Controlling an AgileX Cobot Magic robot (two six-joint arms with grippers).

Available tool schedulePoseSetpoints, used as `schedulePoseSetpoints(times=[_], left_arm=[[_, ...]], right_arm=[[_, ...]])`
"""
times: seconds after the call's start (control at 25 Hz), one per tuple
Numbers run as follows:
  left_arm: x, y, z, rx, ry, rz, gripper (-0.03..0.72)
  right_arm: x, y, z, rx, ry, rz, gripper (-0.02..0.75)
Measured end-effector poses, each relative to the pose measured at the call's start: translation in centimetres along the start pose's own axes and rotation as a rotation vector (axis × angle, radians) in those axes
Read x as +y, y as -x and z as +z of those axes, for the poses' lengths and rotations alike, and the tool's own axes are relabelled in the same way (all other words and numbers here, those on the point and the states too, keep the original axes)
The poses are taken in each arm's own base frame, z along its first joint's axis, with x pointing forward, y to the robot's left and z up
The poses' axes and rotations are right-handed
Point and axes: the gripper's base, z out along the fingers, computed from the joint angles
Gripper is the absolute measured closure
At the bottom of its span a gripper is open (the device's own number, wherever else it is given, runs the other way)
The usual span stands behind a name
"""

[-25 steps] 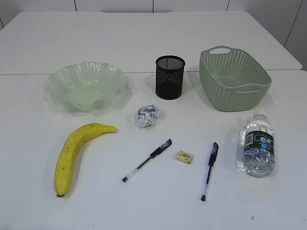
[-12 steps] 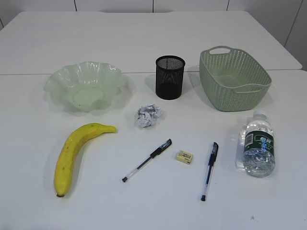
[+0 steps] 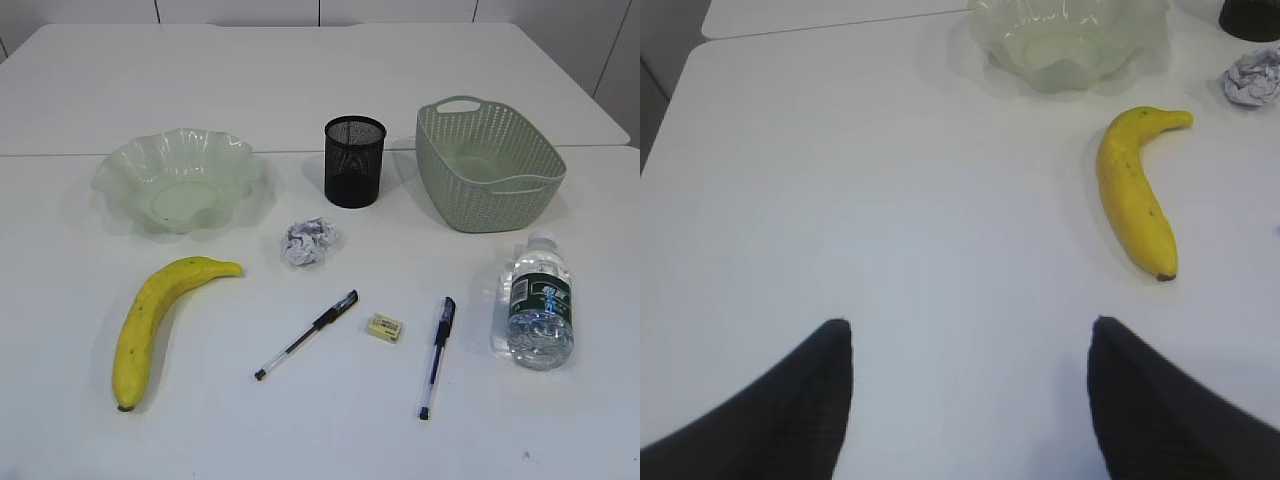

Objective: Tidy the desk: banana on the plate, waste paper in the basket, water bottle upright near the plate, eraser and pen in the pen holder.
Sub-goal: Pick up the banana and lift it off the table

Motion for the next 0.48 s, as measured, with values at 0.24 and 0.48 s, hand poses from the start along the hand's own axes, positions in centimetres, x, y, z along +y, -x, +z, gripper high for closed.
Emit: schedulePoseSetpoints(times=[0.24,0.48], left_arm=[[0.03,0.00,0.00,0.000,0.004,0.002,0.169],[0.08,0.04,0.06,0.005,0.009,0.005,0.169]], right_arm=[[0.02,0.00,0.00,0.000,0.002,0.001,0.211],[0.02,0.00,0.00,0.000,0.002,0.003,0.211]])
